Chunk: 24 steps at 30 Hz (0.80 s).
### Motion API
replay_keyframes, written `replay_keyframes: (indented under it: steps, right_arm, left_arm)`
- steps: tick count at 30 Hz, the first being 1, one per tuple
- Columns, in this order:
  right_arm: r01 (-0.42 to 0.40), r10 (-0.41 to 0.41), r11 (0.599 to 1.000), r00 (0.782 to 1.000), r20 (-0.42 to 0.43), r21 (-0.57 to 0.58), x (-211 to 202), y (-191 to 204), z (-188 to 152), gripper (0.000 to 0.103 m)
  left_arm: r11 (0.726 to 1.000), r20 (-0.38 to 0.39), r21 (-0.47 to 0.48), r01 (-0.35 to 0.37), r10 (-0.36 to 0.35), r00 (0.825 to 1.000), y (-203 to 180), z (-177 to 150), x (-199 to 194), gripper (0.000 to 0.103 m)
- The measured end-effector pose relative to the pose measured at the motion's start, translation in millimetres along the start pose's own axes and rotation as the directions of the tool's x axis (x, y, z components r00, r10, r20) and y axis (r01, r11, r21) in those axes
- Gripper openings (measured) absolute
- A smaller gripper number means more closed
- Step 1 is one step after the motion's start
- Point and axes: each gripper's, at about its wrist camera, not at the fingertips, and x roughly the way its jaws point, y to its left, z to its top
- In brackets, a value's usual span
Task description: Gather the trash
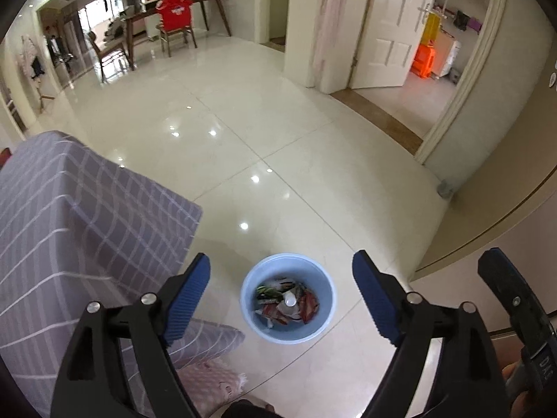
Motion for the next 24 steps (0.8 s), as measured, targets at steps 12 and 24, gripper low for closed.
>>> replay_keyframes:
  steps: [12,24]
  right_arm:
    - [-0.095,0.100,0.991,0.993,0.058,-0.094,-66.0,55.8,-7.6,0.071]
    - [-0.180,0.232,0.940,0.960,0.154,-0.289,-167.7,126.5,-30.7,0.080]
  left_arm:
    - [0.994,0.210,-0.059,-0.091,0.101,0.972,24.4,-46.2,-138.5,0.086]
    - [0.971,0.450,-0.127,-0.204,0.240,0.860,28.5,-110.4,-277.0,0.093]
